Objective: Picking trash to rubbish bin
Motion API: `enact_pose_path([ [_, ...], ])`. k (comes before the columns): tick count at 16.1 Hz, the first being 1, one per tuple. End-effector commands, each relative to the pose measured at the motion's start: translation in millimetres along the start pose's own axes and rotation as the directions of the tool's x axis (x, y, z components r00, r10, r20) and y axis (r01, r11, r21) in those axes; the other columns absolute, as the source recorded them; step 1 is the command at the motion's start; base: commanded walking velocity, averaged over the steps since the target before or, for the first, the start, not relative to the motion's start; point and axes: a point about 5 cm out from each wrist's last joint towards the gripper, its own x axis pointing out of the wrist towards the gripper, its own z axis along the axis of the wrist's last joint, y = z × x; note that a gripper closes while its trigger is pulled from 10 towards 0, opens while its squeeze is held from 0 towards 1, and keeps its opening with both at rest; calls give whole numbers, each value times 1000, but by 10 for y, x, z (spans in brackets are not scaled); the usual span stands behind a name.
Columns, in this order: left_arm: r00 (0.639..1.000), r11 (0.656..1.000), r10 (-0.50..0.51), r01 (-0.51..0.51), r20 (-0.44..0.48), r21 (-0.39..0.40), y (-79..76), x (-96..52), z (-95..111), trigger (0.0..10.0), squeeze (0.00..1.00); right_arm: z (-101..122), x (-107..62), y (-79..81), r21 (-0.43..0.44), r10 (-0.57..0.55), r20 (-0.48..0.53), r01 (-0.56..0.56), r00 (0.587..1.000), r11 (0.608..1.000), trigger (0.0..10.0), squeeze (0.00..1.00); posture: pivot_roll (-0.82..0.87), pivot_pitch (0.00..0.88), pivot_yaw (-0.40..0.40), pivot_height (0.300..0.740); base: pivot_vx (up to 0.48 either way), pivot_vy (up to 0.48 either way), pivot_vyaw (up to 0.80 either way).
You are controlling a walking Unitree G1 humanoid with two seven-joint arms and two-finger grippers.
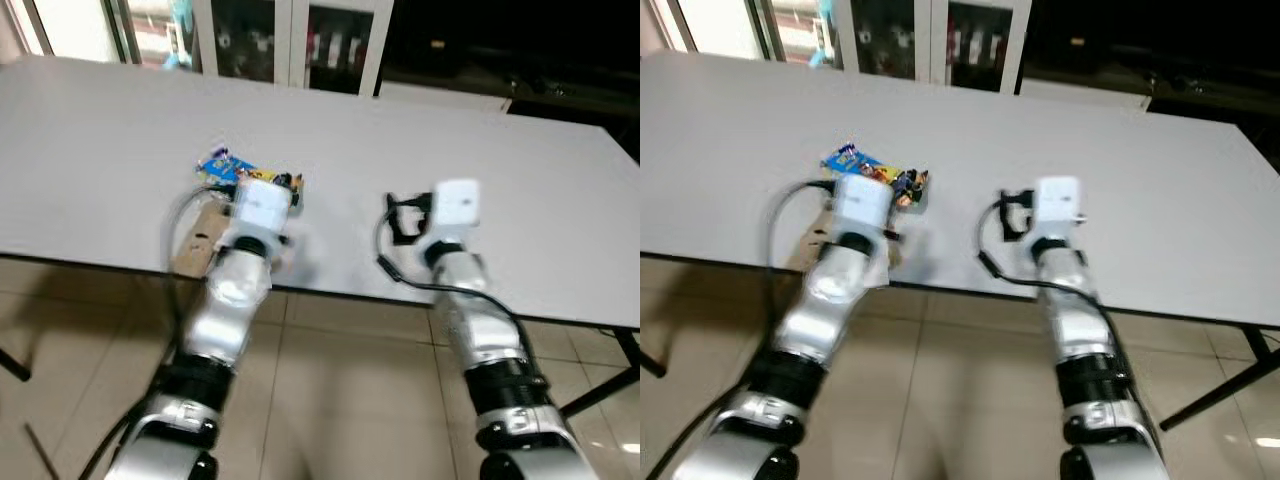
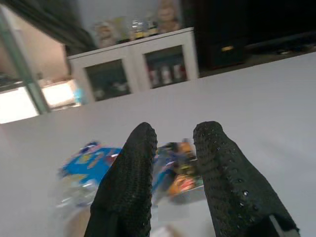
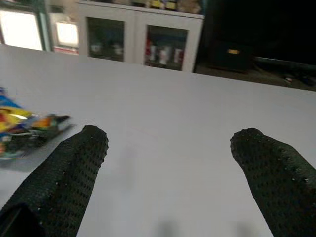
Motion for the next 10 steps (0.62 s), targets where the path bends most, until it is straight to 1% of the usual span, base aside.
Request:
enact_pose_path([
  [1,1000,1000,16,-16,0,13,62,20,0,10000,0,-14,6,59,18,14,-3,-14,1000,1000,10000,0,-38,37,-124,740,326,0,0],
  [10,1000,1000,17,-17,10,26,62,18,8,10000,0,-62,9,88,10,33,-22,-33,999,999,10000,0,-35,40,-127,740,328,0,0],
])
